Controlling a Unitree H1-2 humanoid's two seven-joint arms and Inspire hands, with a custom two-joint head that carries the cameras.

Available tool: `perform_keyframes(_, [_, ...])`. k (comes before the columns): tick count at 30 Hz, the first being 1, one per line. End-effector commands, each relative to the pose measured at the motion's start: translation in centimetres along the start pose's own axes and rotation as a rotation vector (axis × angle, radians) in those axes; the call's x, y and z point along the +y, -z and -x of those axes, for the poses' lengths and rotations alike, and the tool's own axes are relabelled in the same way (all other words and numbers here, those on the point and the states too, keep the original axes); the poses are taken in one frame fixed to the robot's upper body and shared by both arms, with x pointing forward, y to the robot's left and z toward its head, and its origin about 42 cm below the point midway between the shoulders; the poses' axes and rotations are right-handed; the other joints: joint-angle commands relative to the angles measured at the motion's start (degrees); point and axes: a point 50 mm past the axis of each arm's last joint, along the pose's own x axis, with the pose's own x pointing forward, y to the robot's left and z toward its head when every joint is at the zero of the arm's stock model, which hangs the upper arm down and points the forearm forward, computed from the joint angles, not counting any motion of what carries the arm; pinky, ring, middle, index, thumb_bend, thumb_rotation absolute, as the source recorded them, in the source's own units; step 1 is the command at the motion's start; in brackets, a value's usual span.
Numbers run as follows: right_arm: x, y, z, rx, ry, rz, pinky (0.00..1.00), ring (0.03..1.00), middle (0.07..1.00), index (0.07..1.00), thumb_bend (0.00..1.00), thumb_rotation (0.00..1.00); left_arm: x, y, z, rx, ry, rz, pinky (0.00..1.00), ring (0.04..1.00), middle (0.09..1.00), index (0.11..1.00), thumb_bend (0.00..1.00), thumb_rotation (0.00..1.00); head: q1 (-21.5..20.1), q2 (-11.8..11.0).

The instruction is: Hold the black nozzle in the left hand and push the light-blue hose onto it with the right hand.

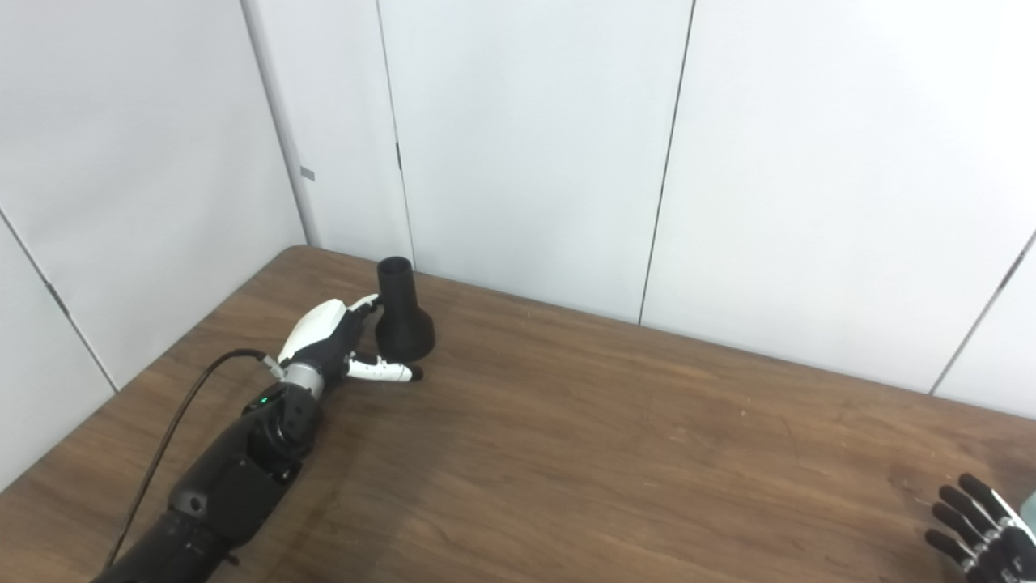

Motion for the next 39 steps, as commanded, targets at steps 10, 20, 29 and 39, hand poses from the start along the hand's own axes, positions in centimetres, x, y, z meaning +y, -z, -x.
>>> perform_keyframes(10, [-0.5, 1.5, 0.8, 0.017, 0.007, -0.003, 0.76, 0.83, 0.833, 0.857, 0.7, 1.0, 2.8, -2.2, -3.0, -0.036, -0.08, -0.045, 1.0, 0.974, 0.926, 0.889, 0.95, 0.38, -0.16, 0.08])
perform_keyframes(20, [-0.4, 1.8, 0.8, 0.017, 0.01, 0.002, 0.75, 0.824, 0.826, 0.852, 0.71, 1.0, 2.4, -3.4, -3.5, -0.068, -0.07, -0.022, 1.0, 0.943, 0.913, 0.873, 0.94, 0.36, -0.47, 0.24])
perform_keyframes(29, [-0.3, 1.7, 0.8, 0.013, 0.01, 0.004, 0.75, 0.822, 0.823, 0.854, 0.71, 1.0, 2.0, -3.4, -3.6, -0.086, -0.05, -0.018, 1.0, 0.936, 0.876, 0.819, 0.92, 0.34, -0.52, 0.42])
perform_keyframes(39, [-0.3, 1.8, 0.8, 0.017, 0.009, -0.002, 0.74, 0.821, 0.82, 0.853, 0.71, 1.0, 1.8, -3.8, -3.6, -0.073, -0.044, -0.024, 1.0, 0.922, 0.845, 0.77, 0.89, 0.29, -0.62, 0.54])
